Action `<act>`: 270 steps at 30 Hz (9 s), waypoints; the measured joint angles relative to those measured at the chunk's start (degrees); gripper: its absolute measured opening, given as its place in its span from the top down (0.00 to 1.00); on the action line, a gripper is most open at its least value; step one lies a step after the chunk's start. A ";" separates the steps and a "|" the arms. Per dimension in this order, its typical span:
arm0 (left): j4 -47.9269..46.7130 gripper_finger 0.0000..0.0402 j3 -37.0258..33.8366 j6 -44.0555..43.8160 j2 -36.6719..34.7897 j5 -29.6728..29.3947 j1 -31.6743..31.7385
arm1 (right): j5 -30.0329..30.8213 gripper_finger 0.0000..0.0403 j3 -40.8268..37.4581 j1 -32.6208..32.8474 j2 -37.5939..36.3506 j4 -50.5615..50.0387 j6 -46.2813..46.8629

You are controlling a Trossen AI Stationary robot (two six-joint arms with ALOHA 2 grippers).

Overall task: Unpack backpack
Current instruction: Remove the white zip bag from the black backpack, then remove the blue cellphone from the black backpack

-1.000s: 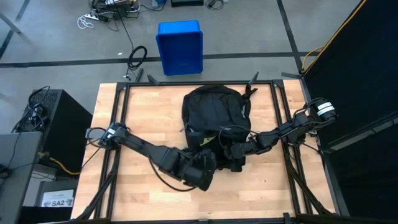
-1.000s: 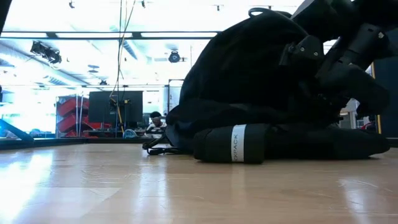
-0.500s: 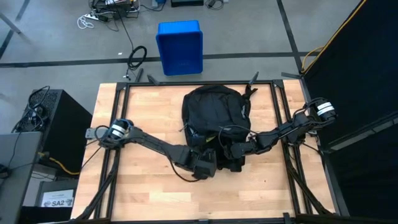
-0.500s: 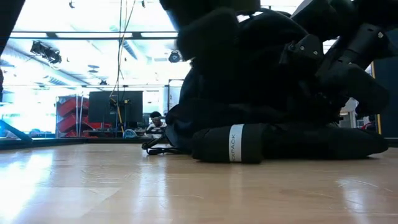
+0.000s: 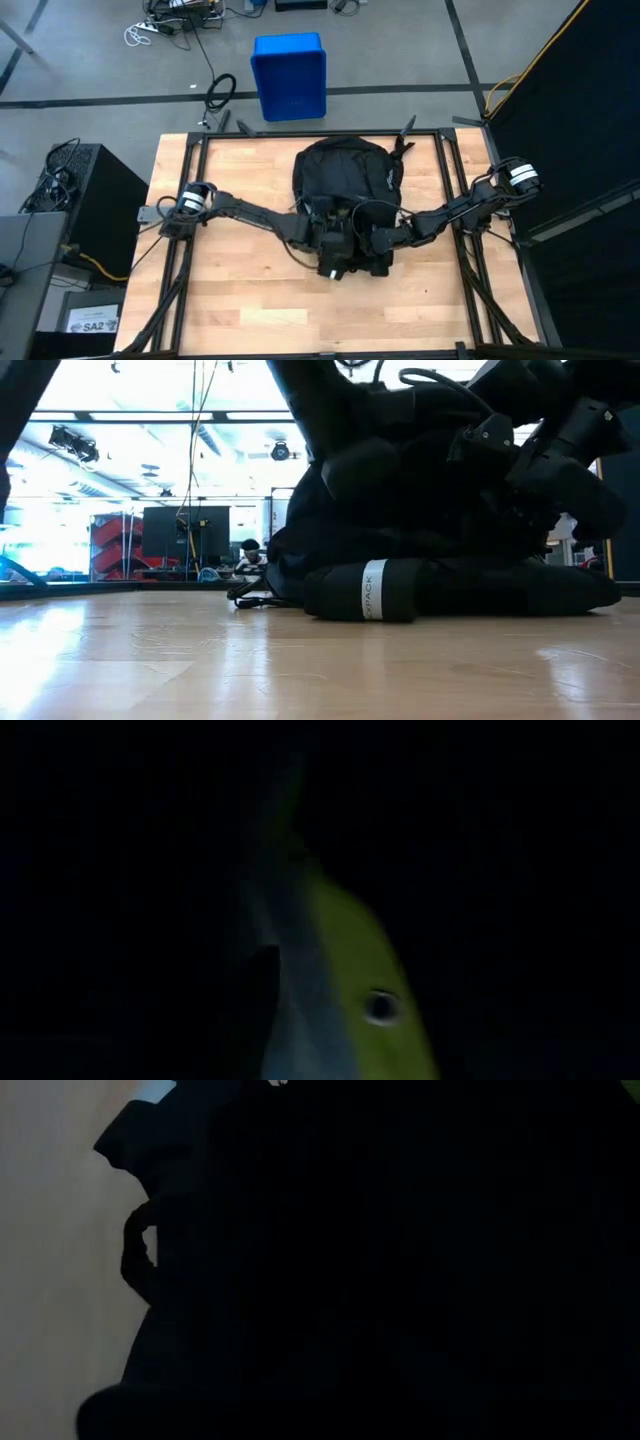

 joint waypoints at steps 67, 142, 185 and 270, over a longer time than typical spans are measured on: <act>-29.13 1.00 29.10 -7.04 -1.61 -1.93 -9.12 | 5.24 0.99 0.04 -2.21 -0.04 0.79 0.76; -31.93 0.34 -10.39 -67.29 -7.06 -2.64 -29.65 | 3.04 0.99 0.02 -2.82 -0.48 -1.29 3.15; 18.77 0.41 -6.62 -12.11 -3.16 36.65 5.98 | -5.36 1.00 0.04 2.21 -0.55 -1.79 1.03; 23.64 0.55 -6.73 -19.10 3.58 35.13 14.44 | -9.46 1.00 0.02 2.25 -0.50 -2.03 3.39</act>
